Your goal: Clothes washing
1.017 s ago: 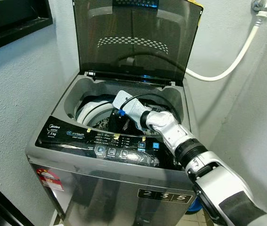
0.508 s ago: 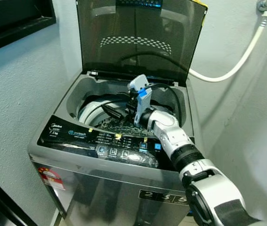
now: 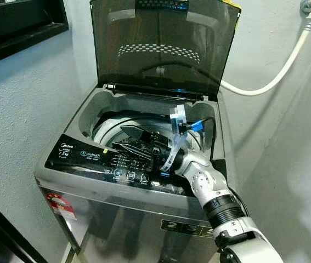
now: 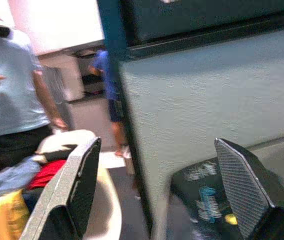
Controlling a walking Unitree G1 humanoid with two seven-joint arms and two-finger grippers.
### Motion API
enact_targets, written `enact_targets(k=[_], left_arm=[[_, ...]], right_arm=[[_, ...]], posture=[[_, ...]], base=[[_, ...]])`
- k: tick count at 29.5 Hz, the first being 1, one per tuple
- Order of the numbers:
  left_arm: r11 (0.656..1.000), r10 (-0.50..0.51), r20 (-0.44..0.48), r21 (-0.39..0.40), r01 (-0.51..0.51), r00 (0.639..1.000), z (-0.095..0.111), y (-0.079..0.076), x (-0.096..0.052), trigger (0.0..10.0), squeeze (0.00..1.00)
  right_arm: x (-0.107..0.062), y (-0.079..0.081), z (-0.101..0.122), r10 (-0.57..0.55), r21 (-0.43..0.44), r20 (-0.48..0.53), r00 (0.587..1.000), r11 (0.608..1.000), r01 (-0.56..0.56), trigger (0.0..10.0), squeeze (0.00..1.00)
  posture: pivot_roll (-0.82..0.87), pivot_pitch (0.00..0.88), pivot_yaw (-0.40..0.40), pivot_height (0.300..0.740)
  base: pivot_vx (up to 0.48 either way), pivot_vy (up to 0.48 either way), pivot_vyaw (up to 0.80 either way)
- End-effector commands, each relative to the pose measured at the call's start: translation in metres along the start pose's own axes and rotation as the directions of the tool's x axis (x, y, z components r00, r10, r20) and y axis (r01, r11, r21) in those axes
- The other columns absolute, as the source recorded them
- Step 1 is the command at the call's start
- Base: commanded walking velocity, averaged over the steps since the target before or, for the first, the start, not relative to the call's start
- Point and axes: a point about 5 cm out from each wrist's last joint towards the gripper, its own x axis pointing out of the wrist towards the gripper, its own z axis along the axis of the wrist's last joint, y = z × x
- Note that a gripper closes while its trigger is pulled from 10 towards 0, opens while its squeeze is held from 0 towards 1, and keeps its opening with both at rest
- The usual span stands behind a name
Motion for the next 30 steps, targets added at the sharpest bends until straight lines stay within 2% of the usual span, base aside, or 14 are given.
enact_targets(k=[1, 7, 13, 16, 19, 21, 24, 25, 28, 29, 30], left_arm=[[1.0, -0.007, -0.053, 0.016, 0.008, 0.999, -0.012, 0.0, -0.002, 10.0, 0.0], [1.0, -0.009, -0.054, 0.024, 0.01, 0.998, -0.012, 0.001, -0.002, 10.0, 0.0], [0.999, -0.01, -0.057, 0.036, 0.012, 0.998, -0.011, 0.001, -0.002, 10.0, 0.0], [0.999, -0.01, -0.055, 0.04, 0.013, 0.998, -0.01, 0.001, -0.001, 10.0, 0.0], [0.999, -0.011, -0.054, 0.042, 0.013, 0.998, -0.009, 0.001, -0.001, 10.0, 0.0], [0.999, -0.011, -0.054, 0.042, 0.013, 0.998, -0.009, 0.001, -0.001, 10.0, 0.0], [0.999, -0.013, -0.055, 0.043, 0.015, 0.998, -0.01, 0.0, -0.002, 10.0, 0.0], [0.999, -0.013, -0.055, 0.043, 0.015, 0.998, -0.01, 0.0, -0.002, 10.0, 0.0], [0.999, -0.015, -0.055, 0.044, 0.017, 0.998, -0.01, 0.0, -0.002, 10.0, 0.0], [0.999, -0.015, -0.055, 0.043, 0.017, 0.998, -0.01, -0.001, -0.002, 10.0, 0.0], [0.999, -0.015, -0.055, 0.043, 0.017, 0.998, -0.01, -0.001, -0.002, 10.0, 0.0]], right_arm=[[-0.001, 0.006, -0.002, 0.047, 0.032, 0.013, 0.999, 0.998, -0.047, 10.0, 0.0], [-0.008, 0.019, -0.004, 0.142, 0.081, 0.016, 0.99, 0.986, -0.143, 10.0, 0.0], [-0.02, 0.026, -0.016, 0.186, 0.122, -0.064, 0.98, 0.977, -0.177, 10.0, 0.0], [-0.033, 0.023, -0.04, 0.14, 0.113, -0.212, 0.967, 0.986, -0.118, 10.0, 0.0], [-0.041, 0.023, -0.051, 0.123, 0.119, -0.269, 0.955, 0.988, -0.094, 10.0, 0.0], [-0.041, 0.023, -0.051, 0.123, 0.119, -0.269, 0.955, 0.988, -0.094, 10.0, 0.0], [-0.057, 0.023, -0.068, 0.079, 0.143, -0.356, 0.931, 0.989, -0.03, 10.0, 0.0], [-0.057, 0.023, -0.068, 0.079, 0.143, -0.356, 0.931, 0.989, -0.03, 10.0, 0.0], [-0.081, 0.02, -0.097, -0.013, 0.124, -0.513, 0.858, 0.988, 0.089, 10.0, 0.0], [-0.087, 0.02, -0.103, -0.03, 0.121, -0.541, 0.84, 0.986, 0.114, 10.0, 0.0], [-0.087, 0.02, -0.103, -0.03, 0.121, -0.541, 0.84, 0.986, 0.114, 10.0, 0.0]], posture=[[0.17, 0.0, -0.04, 0.74], [0.16, 0.0, -0.036, 0.74], [0.16, 0.0, -0.032, 0.74], [0.16, 0.0, -0.033, 0.74], [0.16, 0.0, -0.034, 0.74], [0.16, 0.0, -0.034, 0.74], [0.16, 0.0, -0.033, 0.74], [0.16, 0.0, -0.033, 0.74], [0.16, 0.0, -0.033, 0.74], [0.16, 0.0, -0.033, 0.74], [0.16, 0.0, -0.033, 0.74]], base=[[-0.277, 0.0, 0.0], [-0.287, 0.0, 0.0], [-0.313, 0.0, 0.0], [-0.316, 0.0, 0.0], [-0.319, 0.0, 0.0], [-0.319, 0.0, 0.0], [-0.32, 0.0, 0.0], [-0.326, 0.0, 0.0], [-0.325, 0.0, 0.0], [-0.322, 0.0, 0.0], [-0.322, 0.0, 0.0]])
